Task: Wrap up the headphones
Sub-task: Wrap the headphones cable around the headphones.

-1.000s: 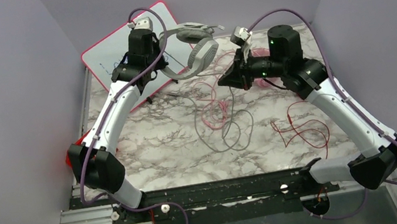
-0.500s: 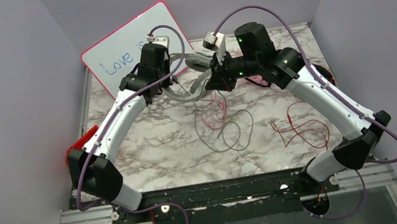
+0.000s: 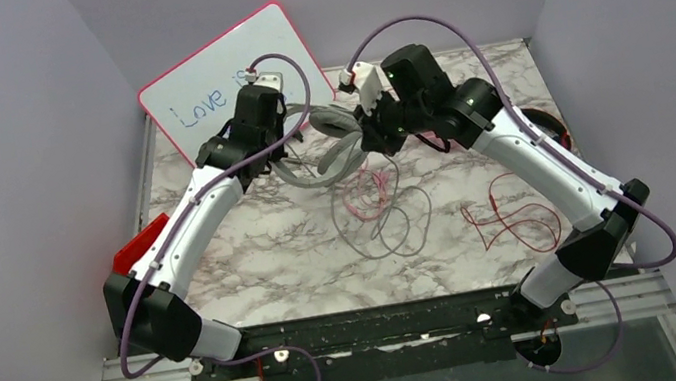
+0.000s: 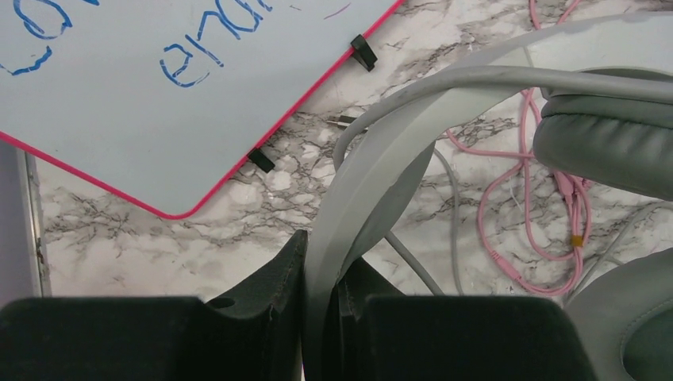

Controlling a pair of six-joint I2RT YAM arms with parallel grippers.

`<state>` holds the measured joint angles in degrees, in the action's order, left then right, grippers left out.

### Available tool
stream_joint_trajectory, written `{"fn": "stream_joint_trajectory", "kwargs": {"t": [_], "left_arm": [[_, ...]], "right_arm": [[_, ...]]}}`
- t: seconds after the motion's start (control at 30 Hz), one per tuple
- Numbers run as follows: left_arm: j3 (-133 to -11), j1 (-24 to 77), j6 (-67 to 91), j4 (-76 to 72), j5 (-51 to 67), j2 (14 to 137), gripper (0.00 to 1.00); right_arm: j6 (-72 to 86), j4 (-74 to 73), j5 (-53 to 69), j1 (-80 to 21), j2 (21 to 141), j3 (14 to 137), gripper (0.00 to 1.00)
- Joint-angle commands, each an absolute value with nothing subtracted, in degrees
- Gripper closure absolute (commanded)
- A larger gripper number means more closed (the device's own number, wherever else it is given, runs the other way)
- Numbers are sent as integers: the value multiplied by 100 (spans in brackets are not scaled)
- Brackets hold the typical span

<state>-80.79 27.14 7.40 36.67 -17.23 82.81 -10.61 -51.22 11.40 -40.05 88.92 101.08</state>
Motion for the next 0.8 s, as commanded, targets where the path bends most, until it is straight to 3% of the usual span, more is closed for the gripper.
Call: {"fn": "stream_joint_trajectory", "kwargs": {"t": [0.0,0.27,0.57,0.77], "left_arm": [[-8378,2742,926,4072,-1844,8065,100],[-8164,2738,1077,4594,-1711,8402,100],[-6643,2426,1379,3512,-1238,8267,100],[-6270,2391,1470,3267,-1132,8592,100]], "right_arm": [[-1118,-4699,445,-4043,8635,9804,100],[-1208,-4172,1209,-4108,9043,9694,99],[-1127,-3934,1467,-4113,9399,9257,99],[-1018,-3660,1731,-4113,9604,8963,99]]}}
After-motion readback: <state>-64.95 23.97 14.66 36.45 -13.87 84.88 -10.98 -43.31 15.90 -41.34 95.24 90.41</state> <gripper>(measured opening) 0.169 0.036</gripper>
